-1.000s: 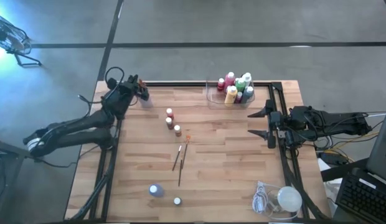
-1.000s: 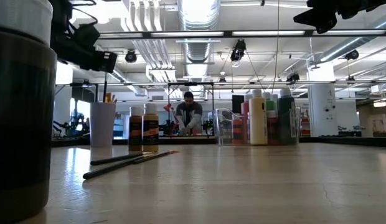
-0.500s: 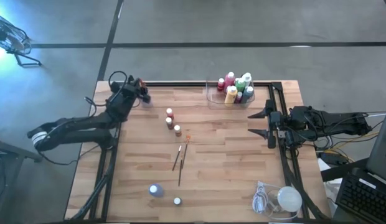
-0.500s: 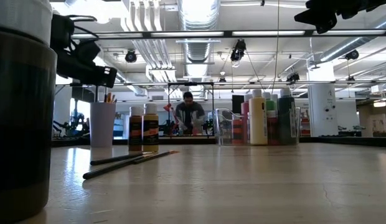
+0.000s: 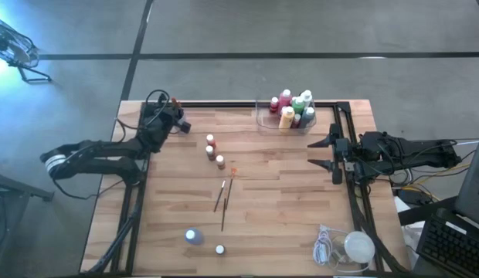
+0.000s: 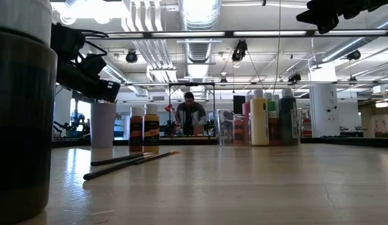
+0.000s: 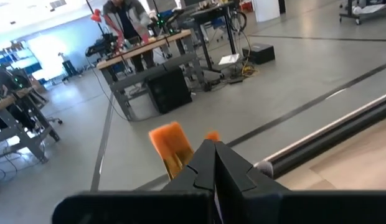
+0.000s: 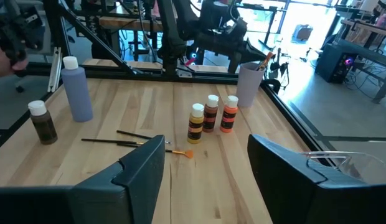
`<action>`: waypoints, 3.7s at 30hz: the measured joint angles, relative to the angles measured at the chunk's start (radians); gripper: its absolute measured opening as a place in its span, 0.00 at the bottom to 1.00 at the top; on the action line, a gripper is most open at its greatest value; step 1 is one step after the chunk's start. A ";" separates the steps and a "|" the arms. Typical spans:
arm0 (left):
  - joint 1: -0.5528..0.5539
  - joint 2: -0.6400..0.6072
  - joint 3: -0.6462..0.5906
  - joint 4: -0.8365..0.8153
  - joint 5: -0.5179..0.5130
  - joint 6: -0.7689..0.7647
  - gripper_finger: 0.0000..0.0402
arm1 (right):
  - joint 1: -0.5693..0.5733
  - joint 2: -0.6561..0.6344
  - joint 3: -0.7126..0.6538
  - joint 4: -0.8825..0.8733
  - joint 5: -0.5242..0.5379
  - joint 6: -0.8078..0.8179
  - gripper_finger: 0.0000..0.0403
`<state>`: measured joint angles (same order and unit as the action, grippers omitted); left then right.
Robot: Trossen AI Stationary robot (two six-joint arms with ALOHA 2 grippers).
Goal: Pick & Place Paint Supplies
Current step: Put the silver paint brush into the violet cup
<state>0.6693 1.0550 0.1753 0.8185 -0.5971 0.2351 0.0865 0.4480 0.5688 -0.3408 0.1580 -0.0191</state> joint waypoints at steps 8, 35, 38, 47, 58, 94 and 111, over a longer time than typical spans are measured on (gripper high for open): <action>0.000 0.003 0.000 -0.068 -0.002 -0.035 0.01 | 0.000 0.000 0.000 0.000 0.000 0.000 0.62; -0.061 -0.126 0.056 -0.086 0.060 -0.055 0.25 | 0.000 0.001 0.000 0.000 0.000 0.000 0.85; -0.101 -0.166 0.089 -0.113 0.099 -0.057 0.25 | 0.000 0.000 0.000 0.000 0.000 0.000 0.87; -0.232 -0.237 0.272 -0.382 0.391 -0.049 0.25 | 0.000 0.000 0.000 0.000 0.000 0.000 0.88; -0.434 -0.165 0.603 -0.930 0.562 -0.055 0.25 | 0.000 0.000 0.000 0.000 0.000 0.000 0.80; -0.803 0.358 0.750 -1.164 0.551 -0.664 0.25 | 0.000 0.001 0.000 0.000 0.000 0.000 0.57; -0.747 0.574 0.784 -1.213 0.533 -0.922 0.41 | 0.000 0.000 0.000 0.000 0.000 0.000 0.59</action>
<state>-0.0780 1.6294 0.9591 -0.3943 -0.0641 -0.6871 0.0866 0.4479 0.5689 -0.3408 0.1578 -0.0192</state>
